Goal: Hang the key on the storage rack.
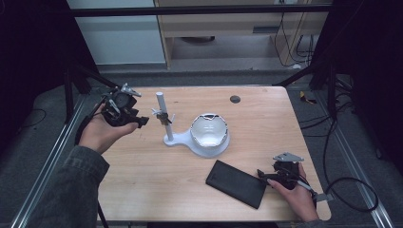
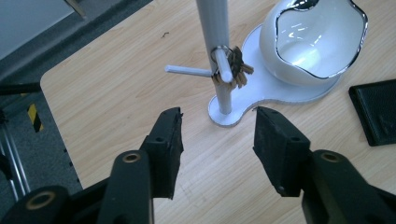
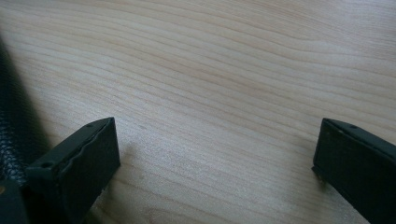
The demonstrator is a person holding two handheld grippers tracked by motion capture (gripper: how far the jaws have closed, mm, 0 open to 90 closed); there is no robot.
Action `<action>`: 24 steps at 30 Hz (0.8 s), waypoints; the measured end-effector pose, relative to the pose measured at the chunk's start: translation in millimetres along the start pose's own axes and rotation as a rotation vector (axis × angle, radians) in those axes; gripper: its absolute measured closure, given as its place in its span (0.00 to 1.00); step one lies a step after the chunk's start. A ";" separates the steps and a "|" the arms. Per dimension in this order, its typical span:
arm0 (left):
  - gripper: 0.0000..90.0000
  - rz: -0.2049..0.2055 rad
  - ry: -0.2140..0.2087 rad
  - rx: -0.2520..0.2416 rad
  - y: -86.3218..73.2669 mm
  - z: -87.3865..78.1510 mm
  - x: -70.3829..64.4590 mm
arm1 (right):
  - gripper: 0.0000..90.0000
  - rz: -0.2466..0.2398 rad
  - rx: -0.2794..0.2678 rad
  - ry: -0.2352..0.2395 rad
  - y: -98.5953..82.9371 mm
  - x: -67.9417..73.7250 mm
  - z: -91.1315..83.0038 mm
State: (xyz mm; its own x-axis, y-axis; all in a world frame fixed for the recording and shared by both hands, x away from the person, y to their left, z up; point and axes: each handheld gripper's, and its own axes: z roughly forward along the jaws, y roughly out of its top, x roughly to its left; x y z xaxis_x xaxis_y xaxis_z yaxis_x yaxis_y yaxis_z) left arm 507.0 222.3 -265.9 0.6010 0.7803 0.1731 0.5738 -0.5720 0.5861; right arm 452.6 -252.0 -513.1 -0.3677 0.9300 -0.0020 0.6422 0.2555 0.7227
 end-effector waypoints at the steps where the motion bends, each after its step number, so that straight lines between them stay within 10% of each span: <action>1: 0.53 0.009 0.006 -0.002 -2.3 -0.4 -3.0 | 0.01 0.000 0.000 0.000 0.0 0.0 0.0; 17: 0.21 0.090 -0.029 -0.072 -61.9 36.4 -54.3 | 0.06 -0.033 -0.055 0.000 5.7 4.0 -14.6; 24: 0.12 0.105 -0.119 -0.090 -79.6 54.8 -74.6 | 0.06 -0.035 -0.071 -0.002 4.7 4.3 -19.9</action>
State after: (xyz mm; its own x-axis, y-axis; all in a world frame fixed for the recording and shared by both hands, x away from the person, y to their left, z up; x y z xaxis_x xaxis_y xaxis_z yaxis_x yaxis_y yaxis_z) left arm 447.0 195.8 -368.9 0.7196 0.6789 0.1458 0.4553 -0.6199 0.6391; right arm 440.7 -252.0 -496.0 -0.3880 0.9212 -0.0291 0.5798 0.2686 0.7693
